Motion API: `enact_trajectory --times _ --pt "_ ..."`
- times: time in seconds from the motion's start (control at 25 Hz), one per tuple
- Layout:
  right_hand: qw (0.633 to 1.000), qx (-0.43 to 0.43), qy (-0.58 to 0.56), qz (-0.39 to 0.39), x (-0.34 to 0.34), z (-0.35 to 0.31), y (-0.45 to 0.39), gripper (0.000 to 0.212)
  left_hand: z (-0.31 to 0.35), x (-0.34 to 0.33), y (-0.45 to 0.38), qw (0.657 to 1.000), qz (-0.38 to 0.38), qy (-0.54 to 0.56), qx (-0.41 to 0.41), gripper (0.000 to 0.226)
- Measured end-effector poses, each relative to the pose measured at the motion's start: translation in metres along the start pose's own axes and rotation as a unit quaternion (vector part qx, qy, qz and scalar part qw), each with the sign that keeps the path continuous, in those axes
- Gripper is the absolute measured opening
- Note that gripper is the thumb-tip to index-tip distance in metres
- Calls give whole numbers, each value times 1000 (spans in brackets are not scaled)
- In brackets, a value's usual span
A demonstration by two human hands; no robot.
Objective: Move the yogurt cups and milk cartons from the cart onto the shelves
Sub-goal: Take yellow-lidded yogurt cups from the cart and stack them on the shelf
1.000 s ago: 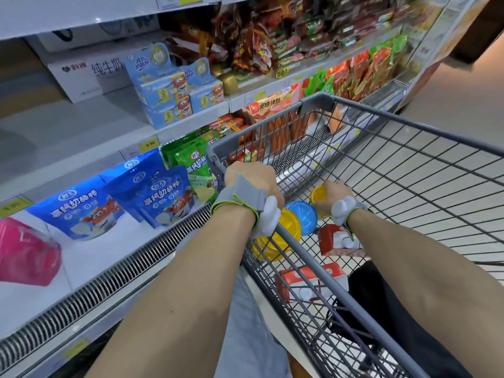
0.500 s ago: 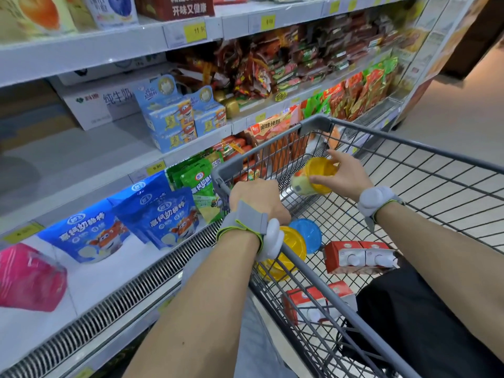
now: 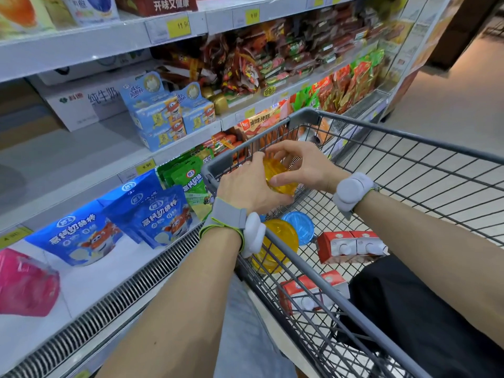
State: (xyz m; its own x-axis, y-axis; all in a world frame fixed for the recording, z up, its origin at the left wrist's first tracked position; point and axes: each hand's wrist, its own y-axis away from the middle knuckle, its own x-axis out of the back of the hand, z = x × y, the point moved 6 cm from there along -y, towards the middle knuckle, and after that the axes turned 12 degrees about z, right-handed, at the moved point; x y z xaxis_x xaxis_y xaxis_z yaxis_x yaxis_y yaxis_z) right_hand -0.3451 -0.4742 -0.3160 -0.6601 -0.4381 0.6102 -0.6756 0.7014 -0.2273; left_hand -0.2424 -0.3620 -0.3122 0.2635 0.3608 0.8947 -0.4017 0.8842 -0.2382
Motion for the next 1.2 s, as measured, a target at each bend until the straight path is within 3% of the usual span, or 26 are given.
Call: enact_trajectory --times 0.12,0.24,0.36,0.44,0.52,0.64,0.72,0.84,0.88,1.04,1.2 --pt "1000 -4 -7 -13 -7 8 6 62 0 -2 0 1000 -1 -17 -6 89" --pt "994 -51 -99 -3 -11 15 10 50 -2 -2 0 1000 11 -29 -6 77" --pt "985 -152 -84 21 -12 39 20 45 -2 -4 0 999 9 -47 -5 81" --pt "981 -186 -50 -28 -24 53 32 58 -2 -5 0 999 8 -54 -5 83" --pt "967 -232 -88 -62 -33 61 41 65 -1 -3 0 998 15 -62 -8 85" --pt "943 -291 -144 -74 -37 71 48 44 -3 -2 -1 998 28 -59 1 92" --pt "958 -247 -43 -142 -41 75 53 17 -4 -3 -1 998 38 -56 5 94" --pt "964 -134 80 -216 -53 63 60 15 -5 -3 -1 998 44 -45 17 94" --pt "967 -105 94 -214 -55 52 61 20 -5 -2 -1 998 48 -39 24 95" --pt "953 15 168 -251 -70 28 68 73 -6 0 0 998 49 -24 35 100" --pt "921 72 234 -304 -75 26 83 85 -7 -1 -1 998 35 -25 37 98"
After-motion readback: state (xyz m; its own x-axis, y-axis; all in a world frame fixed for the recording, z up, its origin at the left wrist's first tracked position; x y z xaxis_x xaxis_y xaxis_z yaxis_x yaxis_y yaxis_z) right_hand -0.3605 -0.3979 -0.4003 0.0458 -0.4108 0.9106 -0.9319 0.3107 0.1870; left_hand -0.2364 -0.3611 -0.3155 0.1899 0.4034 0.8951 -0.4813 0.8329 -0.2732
